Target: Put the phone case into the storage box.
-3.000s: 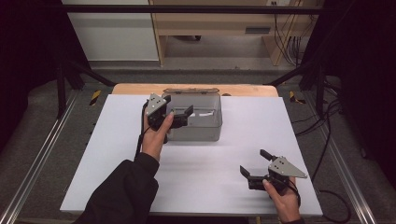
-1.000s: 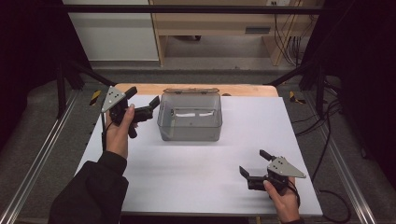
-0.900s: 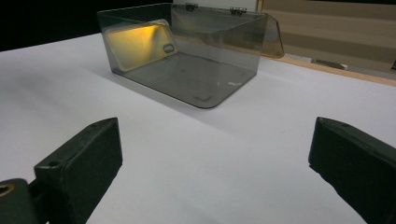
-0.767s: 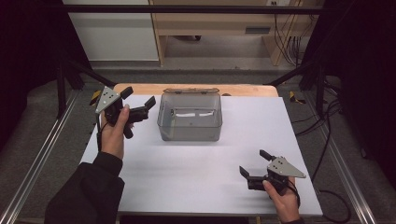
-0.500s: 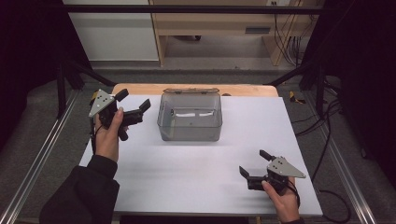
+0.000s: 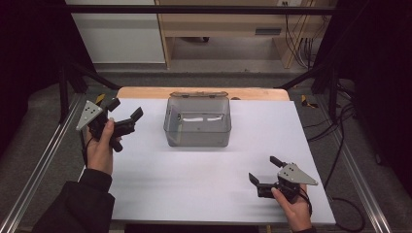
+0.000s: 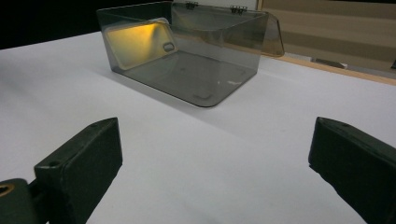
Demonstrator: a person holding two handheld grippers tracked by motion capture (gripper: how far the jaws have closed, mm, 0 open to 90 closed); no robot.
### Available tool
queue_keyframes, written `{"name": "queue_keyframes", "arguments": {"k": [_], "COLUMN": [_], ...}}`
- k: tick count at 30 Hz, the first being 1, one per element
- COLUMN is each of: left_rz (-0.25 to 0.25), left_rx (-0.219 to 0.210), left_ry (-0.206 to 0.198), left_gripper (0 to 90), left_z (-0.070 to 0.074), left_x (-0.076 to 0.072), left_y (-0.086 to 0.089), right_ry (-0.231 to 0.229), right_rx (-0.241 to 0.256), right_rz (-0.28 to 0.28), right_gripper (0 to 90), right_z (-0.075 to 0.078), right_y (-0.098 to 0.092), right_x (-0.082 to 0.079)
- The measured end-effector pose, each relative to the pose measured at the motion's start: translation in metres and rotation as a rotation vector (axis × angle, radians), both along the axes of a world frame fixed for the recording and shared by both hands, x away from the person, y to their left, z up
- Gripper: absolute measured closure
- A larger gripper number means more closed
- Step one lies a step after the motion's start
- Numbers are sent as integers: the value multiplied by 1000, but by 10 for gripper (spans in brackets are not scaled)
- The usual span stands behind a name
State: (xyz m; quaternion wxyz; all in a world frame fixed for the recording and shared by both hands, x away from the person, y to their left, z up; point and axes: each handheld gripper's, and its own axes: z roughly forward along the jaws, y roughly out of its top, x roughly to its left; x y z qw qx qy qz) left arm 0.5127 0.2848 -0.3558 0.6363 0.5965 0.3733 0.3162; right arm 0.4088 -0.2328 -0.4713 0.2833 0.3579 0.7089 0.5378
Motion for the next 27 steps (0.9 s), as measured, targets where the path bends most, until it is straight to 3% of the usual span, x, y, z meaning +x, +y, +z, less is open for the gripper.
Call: {"name": "queue_keyframes", "arguments": {"k": [9, 27], "left_rz": [7, -26], "left_rx": [-19, 68], "left_ry": [5, -25], "left_gripper": [10, 7], "left_z": [-12, -26], "left_x": [-10, -37], "left_y": [11, 9], "right_ry": [-5, -1], "right_rx": [-4, -2], "right_rz": [8, 9], "right_gripper": [29, 28], "right_z": [0, 0], "right_y": [0, 1], "right_x": [0, -1]}}
